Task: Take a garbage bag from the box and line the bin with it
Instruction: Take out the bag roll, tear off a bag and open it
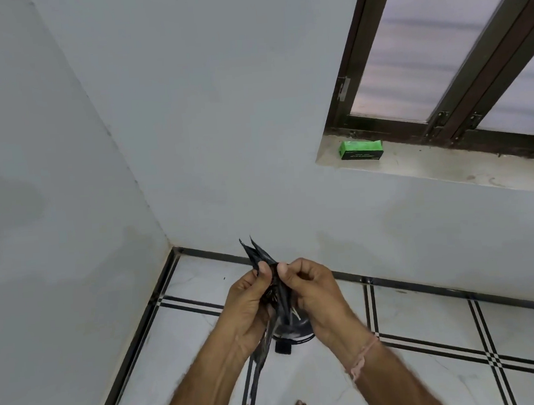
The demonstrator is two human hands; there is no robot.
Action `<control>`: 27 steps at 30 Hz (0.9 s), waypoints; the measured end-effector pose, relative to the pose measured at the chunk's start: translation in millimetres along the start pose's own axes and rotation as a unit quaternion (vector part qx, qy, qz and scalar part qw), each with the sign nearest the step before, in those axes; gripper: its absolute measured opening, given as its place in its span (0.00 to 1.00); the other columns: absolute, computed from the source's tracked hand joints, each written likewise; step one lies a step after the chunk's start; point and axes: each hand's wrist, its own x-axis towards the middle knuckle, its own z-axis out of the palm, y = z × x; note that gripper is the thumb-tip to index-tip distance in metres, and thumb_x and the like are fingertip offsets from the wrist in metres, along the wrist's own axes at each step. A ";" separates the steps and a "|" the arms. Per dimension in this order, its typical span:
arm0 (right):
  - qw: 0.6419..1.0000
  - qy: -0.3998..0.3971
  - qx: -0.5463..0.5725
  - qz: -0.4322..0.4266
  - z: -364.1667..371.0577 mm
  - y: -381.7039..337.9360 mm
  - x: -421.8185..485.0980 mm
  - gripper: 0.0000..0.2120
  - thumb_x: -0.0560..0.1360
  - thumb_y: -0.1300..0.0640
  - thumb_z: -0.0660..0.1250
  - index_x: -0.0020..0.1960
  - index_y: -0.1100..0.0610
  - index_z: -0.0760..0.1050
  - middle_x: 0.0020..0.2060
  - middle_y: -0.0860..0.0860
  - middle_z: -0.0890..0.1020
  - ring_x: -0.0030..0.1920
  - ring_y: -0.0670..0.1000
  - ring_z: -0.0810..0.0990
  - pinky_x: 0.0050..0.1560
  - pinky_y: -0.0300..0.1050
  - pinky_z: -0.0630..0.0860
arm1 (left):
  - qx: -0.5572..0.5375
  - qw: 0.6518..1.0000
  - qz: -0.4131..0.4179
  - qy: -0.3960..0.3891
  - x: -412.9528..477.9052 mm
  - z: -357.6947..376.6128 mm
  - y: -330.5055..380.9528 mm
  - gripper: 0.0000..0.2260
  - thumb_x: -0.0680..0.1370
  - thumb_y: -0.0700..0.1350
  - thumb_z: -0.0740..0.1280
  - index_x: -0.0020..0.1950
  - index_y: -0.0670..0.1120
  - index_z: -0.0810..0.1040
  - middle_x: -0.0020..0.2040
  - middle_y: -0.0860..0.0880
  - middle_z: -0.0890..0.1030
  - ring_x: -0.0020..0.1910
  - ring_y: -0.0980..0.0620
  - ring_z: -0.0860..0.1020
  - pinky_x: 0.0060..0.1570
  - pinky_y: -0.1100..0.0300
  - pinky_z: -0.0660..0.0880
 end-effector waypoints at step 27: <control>0.961 -0.231 0.054 0.140 -56.2 5.1 26.3 0.22 0.77 0.53 0.71 0.68 0.61 0.78 0.61 0.62 0.84 0.56 0.59 0.85 0.59 0.53 0.83 | -0.142 0.985 -0.072 0.061 27.3 -94.5 11.5 0.24 0.80 0.61 0.65 0.47 0.42 0.89 0.49 0.44 0.89 0.47 0.45 0.89 0.43 0.47 0.87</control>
